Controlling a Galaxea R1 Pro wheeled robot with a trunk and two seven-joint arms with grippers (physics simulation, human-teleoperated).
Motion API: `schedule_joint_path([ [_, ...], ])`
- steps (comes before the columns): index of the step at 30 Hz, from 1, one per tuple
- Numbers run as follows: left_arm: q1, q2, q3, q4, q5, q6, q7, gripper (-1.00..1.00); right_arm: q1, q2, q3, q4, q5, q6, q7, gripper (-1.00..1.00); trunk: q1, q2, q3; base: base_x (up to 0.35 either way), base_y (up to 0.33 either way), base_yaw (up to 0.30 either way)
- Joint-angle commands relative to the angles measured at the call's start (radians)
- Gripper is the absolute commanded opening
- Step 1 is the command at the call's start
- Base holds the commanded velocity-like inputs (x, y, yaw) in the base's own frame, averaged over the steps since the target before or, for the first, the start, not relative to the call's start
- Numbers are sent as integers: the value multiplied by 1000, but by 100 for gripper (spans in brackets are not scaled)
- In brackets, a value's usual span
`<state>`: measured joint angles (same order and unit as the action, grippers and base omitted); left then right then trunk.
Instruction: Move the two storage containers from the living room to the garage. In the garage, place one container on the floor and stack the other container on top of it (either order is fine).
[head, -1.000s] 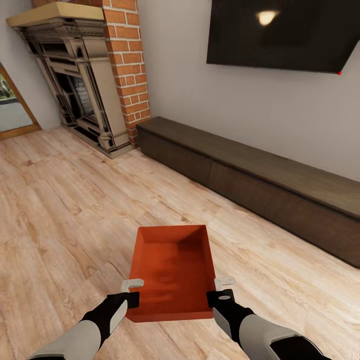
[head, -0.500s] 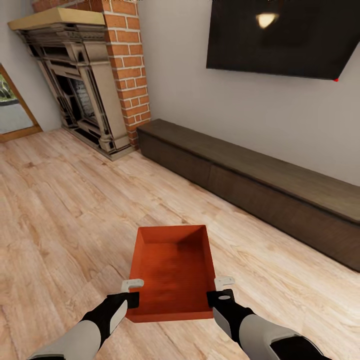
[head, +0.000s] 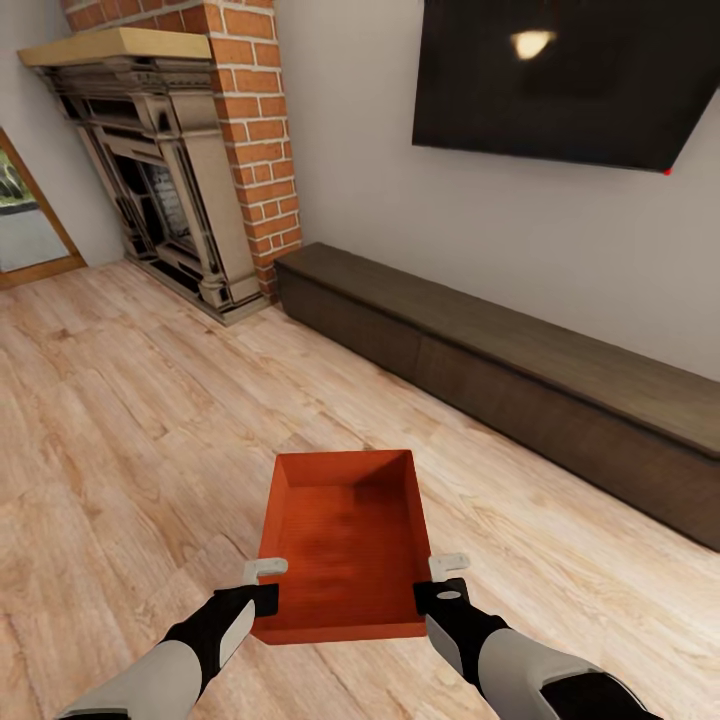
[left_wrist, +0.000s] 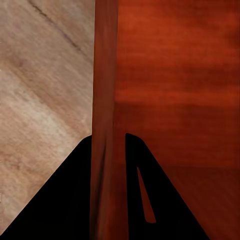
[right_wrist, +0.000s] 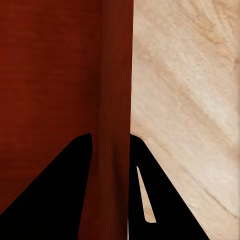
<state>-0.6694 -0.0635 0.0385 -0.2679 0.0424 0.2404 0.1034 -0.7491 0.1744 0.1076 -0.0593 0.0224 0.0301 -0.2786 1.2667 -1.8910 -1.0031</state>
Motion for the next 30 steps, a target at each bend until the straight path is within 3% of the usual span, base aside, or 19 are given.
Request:
schedule_joint_path([
  [1, 1, 6, -6, 1, 10, 7, 9, -100, -1, 0, 5, -4, 17, 3, -5, -100, -4, 7, 3, 0, 0, 0],
  [30, 1, 4, -7, 1, 10, 5, 9, -100, -1, 0, 6, -4, 17, 9, -5, -100, -115, 210, 93, 0, 0, 0],
])
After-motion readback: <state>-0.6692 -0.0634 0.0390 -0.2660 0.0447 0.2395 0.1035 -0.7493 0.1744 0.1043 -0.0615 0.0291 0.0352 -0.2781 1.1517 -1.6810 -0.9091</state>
